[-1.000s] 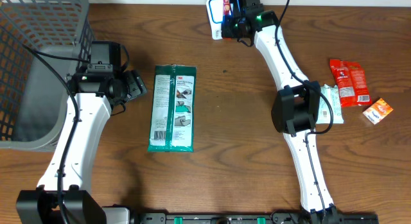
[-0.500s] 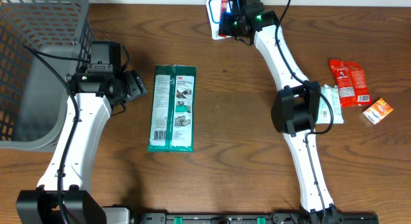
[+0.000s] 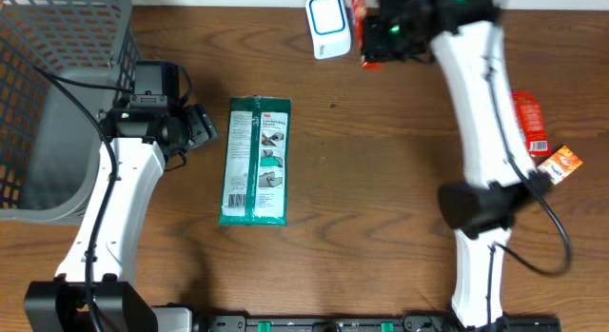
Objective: Scan the item barcode
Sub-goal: 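Carry the Nescafe stick right and lower it onto the scanned pile, then open the right gripper and withdraw it from the Nescafe stick, then move both grippers toward the green gloves pack, then grasp the green gloves pack edges with left and right grippers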
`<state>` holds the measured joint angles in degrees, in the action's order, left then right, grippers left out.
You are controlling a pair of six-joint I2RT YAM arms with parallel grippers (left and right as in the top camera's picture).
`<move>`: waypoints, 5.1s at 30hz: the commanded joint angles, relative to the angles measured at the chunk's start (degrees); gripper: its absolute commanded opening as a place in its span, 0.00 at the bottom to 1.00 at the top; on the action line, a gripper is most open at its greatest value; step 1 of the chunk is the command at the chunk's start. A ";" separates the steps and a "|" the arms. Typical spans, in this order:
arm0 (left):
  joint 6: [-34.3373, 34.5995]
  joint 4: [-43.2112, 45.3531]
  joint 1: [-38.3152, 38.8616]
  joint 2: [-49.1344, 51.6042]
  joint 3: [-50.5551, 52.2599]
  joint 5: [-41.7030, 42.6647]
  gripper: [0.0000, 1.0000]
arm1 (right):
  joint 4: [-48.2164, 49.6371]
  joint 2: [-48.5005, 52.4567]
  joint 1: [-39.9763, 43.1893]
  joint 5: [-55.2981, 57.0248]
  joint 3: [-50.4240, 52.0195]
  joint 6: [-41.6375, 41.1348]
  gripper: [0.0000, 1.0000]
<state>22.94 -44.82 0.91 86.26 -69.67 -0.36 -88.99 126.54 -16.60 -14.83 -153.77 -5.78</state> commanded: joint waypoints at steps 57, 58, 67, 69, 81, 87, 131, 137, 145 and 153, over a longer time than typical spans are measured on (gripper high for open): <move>0.52 -0.13 -0.09 0.04 0.17 -0.50 0.84 | 21.31 -2.32 14.43 56.08 66.73 -17.29 0.61; 0.52 -0.13 -0.09 0.04 0.17 -0.50 0.84 | 21.46 -2.32 14.43 54.05 66.73 -17.27 0.66; 0.52 -0.13 -0.09 0.04 0.17 -0.50 0.84 | 22.16 -8.15 12.90 47.47 66.55 -17.29 0.55; 0.52 -0.13 -0.09 0.04 0.17 -0.50 0.84 | 22.25 -13.00 11.65 43.10 66.55 -16.28 0.59; 0.52 -0.13 -0.09 0.04 0.17 -0.50 0.84 | 26.23 -19.12 7.17 -4.35 68.94 1.70 0.99; 0.55 0.00 -0.09 0.04 0.17 -0.26 0.84 | 39.54 -19.06 1.49 -7.37 78.05 0.07 0.99; -6.60 3.89 7.06 23.17 2.49 1.14 0.08 | 51.95 -19.06 -4.50 -7.32 83.10 -5.38 0.99; -6.75 7.76 7.21 24.98 2.49 1.03 0.08 | 51.47 -19.06 -4.50 -7.32 83.10 -6.34 0.99; -6.16 8.11 10.75 25.03 6.60 4.66 0.09 | 50.45 -19.04 -4.52 -11.58 83.43 -15.41 0.96; -6.16 8.57 15.74 25.03 7.10 6.21 0.13 | 51.19 -19.04 -5.33 -15.50 87.97 -16.09 0.90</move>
<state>16.71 -36.01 14.13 108.64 -65.36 2.66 -38.28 107.15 -20.60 -28.14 -68.05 -20.60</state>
